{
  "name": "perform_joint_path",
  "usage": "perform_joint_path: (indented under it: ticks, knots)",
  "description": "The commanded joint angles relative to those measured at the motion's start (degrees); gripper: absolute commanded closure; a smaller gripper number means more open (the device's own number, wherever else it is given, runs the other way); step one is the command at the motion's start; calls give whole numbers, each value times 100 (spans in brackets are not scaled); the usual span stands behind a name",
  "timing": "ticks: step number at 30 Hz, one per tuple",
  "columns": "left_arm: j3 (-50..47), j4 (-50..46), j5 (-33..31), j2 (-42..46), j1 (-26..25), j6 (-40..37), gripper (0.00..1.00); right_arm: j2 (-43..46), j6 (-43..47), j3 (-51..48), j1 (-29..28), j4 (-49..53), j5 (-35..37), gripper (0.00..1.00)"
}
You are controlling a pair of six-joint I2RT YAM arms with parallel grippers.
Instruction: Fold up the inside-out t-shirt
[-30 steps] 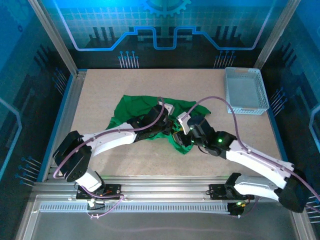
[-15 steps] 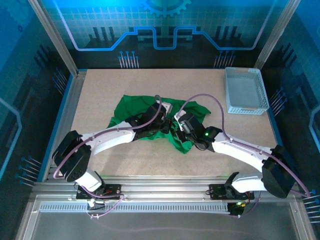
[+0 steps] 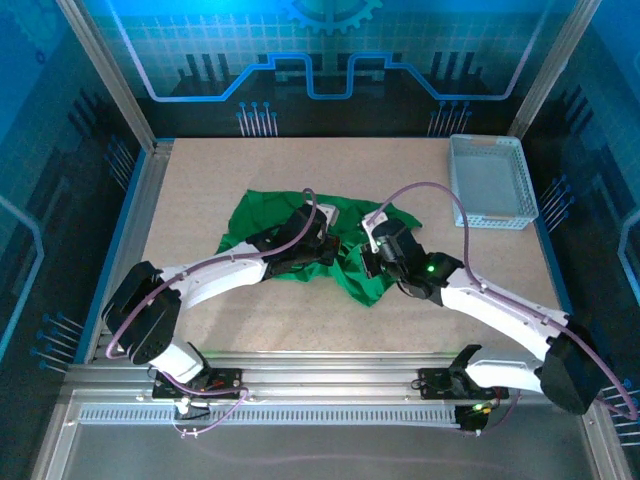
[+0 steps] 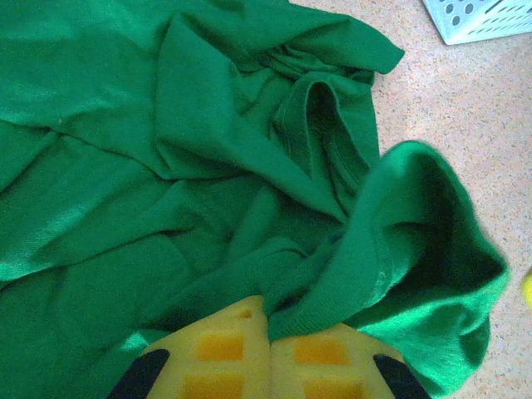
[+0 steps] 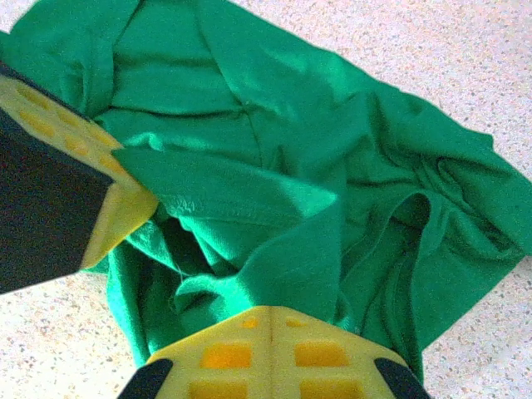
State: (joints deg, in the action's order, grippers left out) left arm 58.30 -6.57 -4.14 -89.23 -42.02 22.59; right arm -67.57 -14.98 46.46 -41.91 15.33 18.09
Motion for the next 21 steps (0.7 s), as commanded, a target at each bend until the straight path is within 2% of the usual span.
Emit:
perform_joint_path:
  ticks: [1, 9, 12, 15, 21]
  knots:
    - [-65, 100, 128, 173, 87, 87, 98, 274, -153, -128, 175, -43, -361, 100]
    - [-43, 1, 238, 187, 281, 123, 90, 1232, -258, -137, 535, 423, -410, 100]
    - [-30, 18, 308, 177, 306, 124, 90, 1392, -212, -235, 749, 432, -916, 100]
    - [-42, 99, 444, 174, 308, 123, 91, 1039, -153, -196, 716, 357, -1513, 83]
    - [-82, 172, 549, 196, 306, 168, 91, 195, -294, 83, 632, 54, -1702, 68]
